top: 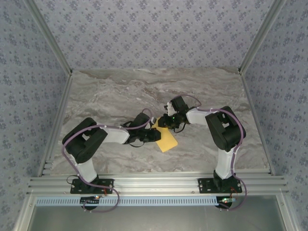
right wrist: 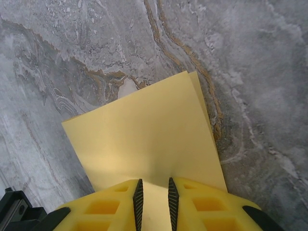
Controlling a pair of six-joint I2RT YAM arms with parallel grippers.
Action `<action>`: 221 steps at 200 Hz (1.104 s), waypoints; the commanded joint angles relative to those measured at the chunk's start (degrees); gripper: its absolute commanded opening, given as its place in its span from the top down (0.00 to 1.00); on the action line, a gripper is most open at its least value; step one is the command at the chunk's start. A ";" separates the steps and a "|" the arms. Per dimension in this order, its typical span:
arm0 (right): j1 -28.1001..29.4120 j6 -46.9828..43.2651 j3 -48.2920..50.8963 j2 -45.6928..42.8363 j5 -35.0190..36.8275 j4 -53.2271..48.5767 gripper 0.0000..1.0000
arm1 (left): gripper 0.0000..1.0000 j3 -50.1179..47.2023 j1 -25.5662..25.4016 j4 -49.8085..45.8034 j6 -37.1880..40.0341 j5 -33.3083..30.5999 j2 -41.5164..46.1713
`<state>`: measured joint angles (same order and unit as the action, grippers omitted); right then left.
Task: Fold a paper plane with a square sheet of paper (fold left side to right side)
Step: Hold the square sheet of paper at the center of the table.
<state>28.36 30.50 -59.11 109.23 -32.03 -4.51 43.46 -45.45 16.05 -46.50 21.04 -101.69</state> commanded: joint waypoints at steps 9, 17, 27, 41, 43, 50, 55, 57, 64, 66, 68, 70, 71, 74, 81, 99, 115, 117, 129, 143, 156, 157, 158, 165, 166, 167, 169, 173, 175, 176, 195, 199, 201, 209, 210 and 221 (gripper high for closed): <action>-1.06 0.27 -1.27 -1.60 1.82 -0.94 0.72 | 0.86 0.53 -1.81 -5.22 0.33 -2.87 -1.32; -1.24 0.04 -1.88 -2.58 1.88 -1.09 0.71 | 0.86 0.40 -2.07 -5.41 0.12 -3.25 -1.33; -1.48 -0.56 -2.44 -4.23 2.36 -1.63 0.69 | 0.86 0.14 -2.34 -5.66 0.00 -3.65 -1.32; -1.96 -1.83 -2.55 -7.29 3.98 -3.26 0.60 | 0.86 0.07 -2.50 -6.04 -0.25 -4.07 -1.24; -1.98 -2.04 -2.45 -7.81 4.23 -3.54 0.59 | 0.86 0.05 -2.59 -6.10 -0.26 -4.07 -1.23; -2.37 -2.99 -2.13 -9.55 5.15 -4.63 0.55 | 0.86 0.06 -2.59 -6.11 -0.36 -4.23 -1.15; -2.57 -3.49 -1.72 -10.64 5.89 -5.57 0.53 | 0.86 0.10 -2.56 -6.21 -0.36 -4.36 -1.07; -2.64 -3.71 -1.49 -11.24 6.18 -5.90 0.53 | 0.86 0.12 -2.61 -6.28 -0.35 -4.39 -1.06; -2.94 -4.36 -0.46 -13.17 6.95 -7.00 0.50 | 0.86 0.21 -2.55 -6.46 -0.35 -4.50 -0.99; -3.09 -4.43 -0.17 -13.65 7.08 -7.33 0.49 | 0.86 0.15 -2.56 -6.54 -0.35 -4.58 -0.97; -3.14 -4.58 0.19 -14.08 7.27 -7.59 0.48 | 0.86 0.22 -2.59 -6.56 -0.37 -4.64 -0.97; -3.27 -4.64 0.57 -14.65 7.25 -7.78 0.48 | 0.86 0.26 -2.62 -6.67 -0.39 -4.66 -0.97; -3.33 -4.70 0.66 -14.96 7.29 -7.88 0.48 | 0.86 0.24 -2.58 -6.70 -0.41 -4.67 -0.97; -3.45 -4.74 1.35 -15.87 7.37 -8.22 0.47 | 0.86 0.29 -2.55 -6.74 -0.43 -4.69 -0.97; -3.65 -4.90 2.98 -17.81 7.36 -8.58 0.47 | 0.86 0.38 -2.57 -6.82 -0.39 -4.77 -0.90; -3.56 -4.87 7.09 -22.27 6.68 -9.80 0.48 | 0.86 0.46 -2.66 -7.04 -0.41 -4.97 -0.87; -2.58 -4.50 10.76 -24.60 5.11 -10.86 0.62 | 0.86 0.50 -2.70 -7.22 -0.39 -5.03 -0.80; -2.43 -4.49 11.14 -24.79 4.89 -10.98 0.64 | 0.87 0.53 -2.71 -7.25 -0.42 -5.04 -0.79; -1.18 -3.81 13.32 -24.99 4.16 -11.23 0.73 | 0.87 0.66 -2.64 -7.50 -0.41 -5.21 -0.62; 0.75 -3.28 15.14 -23.95 4.46 -11.00 0.77 | 0.87 0.79 -2.64 -7.86 -0.27 -5.46 -0.52; 2.26 -2.96 15.99 -22.28 5.52 -10.62 0.78 | 0.87 1.05 -2.71 -8.02 -0.27 -5.57 -0.44; 2.38 -2.89 16.02 -22.16 5.59 -10.66 0.78 | 0.87 1.08 -2.67 -8.04 -0.27 -5.57 -0.44; 2.43 -2.85 16.07 -22.01 5.67 -10.63 0.79 | 0.87 1.09 -2.65 -8.09 -0.22 -5.61 -0.44; 2.89 -2.79 16.22 -20.96 5.91 -10.68 0.79 | 0.87 1.31 -2.65 -8.38 -0.14 -5.73 -0.44; 2.95 -2.76 16.26 -20.80 5.92 -10.69 0.79 | 0.87 1.34 -2.68 -8.44 -0.07 -5.74 -0.44; 2.99 -2.79 16.29 -20.63 5.92 -10.65 0.79 | 0.87 1.35 -2.65 -8.51 -0.03 -5.74 -0.44; 3.10 -2.72 16.35 -20.33 5.97 -10.66 0.80 | 0.87 1.45 -2.63 -8.56 -0.05 -5.81 -0.44; 3.15 -2.65 16.43 -19.75 6.18 -10.77 0.80 | 0.87 1.60 -2.71 -8.72 0.08 -5.94 -0.44; 3.29 -2.69 16.41 -19.54 6.28 -10.82 0.80 | 0.87 1.64 -2.65 -8.86 0.11 -5.92 -0.44; 3.29 -2.66 16.49 -19.43 6.28 -10.84 0.80 | 0.87 1.72 -2.64 -8.90 0.15 -5.92 -0.44; 3.77 -3.03 16.66 -17.78 7.50 -12.21 0.80 | 0.87 2.59 -2.41 -10.02 0.86 -6.28 -0.44; 3.81 -3.28 16.63 -17.52 7.86 -12.74 0.80 | 0.87 2.79 -2.30 -10.19 1.02 -6.29 -0.48; 3.90 -3.33 16.59 -17.44 8.06 -12.96 0.80 | 0.87 2.84 -2.28 -10.30 1.12 -6.28 -0.45; 4.01 -3.64 16.75 -16.95 8.87 -13.91 0.80 | 0.87 3.10 -1.87 -10.49 1.32 -6.19 -0.34; 4.00 -3.67 16.75 -16.90 9.02 -13.97 0.80 | 0.86 3.16 -1.85 -10.50 1.41 -6.18 -0.39; 4.05 -3.86 17.18 -16.50 9.97 -14.79 0.80 | 0.86 3.36 -1.21 -10.76 1.81 -6.05 -0.38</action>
<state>31.92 26.96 -42.85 91.42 -25.08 -15.53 45.98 -47.35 10.50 -46.39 15.81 -101.36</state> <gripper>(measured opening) 0.200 0.134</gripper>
